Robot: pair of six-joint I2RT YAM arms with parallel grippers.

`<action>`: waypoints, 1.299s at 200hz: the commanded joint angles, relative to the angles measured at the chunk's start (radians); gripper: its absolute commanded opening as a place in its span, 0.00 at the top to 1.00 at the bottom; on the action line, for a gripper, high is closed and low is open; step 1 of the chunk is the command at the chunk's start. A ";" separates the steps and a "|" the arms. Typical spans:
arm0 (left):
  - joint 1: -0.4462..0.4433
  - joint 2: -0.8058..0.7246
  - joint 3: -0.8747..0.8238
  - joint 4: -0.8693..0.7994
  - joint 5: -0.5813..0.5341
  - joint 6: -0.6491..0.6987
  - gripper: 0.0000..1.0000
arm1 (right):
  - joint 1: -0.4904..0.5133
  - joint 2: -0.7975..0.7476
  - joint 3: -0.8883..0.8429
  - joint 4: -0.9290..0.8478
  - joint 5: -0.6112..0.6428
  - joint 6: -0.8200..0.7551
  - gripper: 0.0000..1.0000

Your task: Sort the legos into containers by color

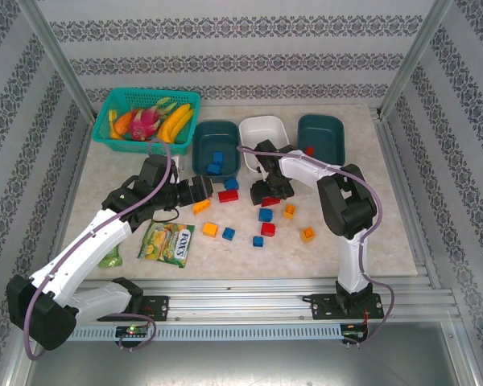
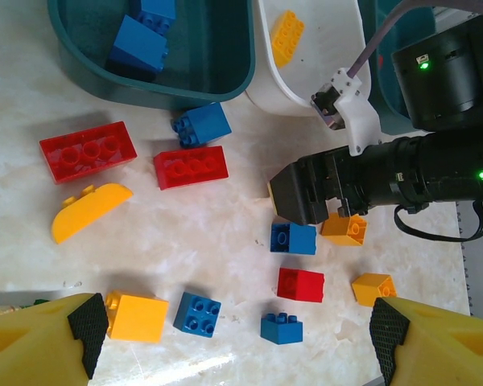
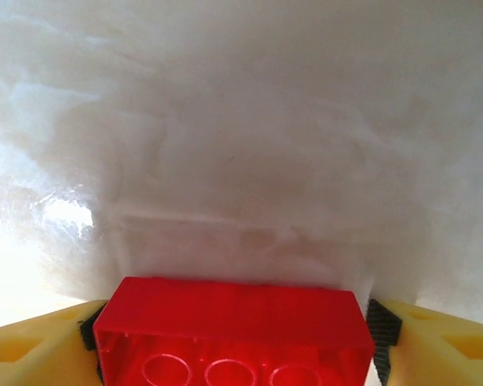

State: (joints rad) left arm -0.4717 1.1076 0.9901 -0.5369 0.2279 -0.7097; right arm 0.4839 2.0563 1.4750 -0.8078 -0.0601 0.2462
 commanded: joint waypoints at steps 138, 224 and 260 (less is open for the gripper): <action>-0.115 0.388 0.391 0.105 0.098 0.063 0.16 | -0.354 -0.289 0.064 -0.051 0.057 0.069 0.39; -0.128 0.599 0.587 0.143 0.143 0.049 0.16 | -0.463 0.123 0.424 -0.179 0.042 0.016 0.39; -0.131 0.617 0.618 0.132 0.132 0.044 0.16 | -0.467 0.203 0.488 -0.204 0.019 0.017 0.37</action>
State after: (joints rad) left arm -0.5892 1.7145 1.5635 -0.4358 0.3561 -0.6628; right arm 0.0277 2.2227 1.9049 -0.9585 -0.0200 0.2806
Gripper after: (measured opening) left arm 0.836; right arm 0.635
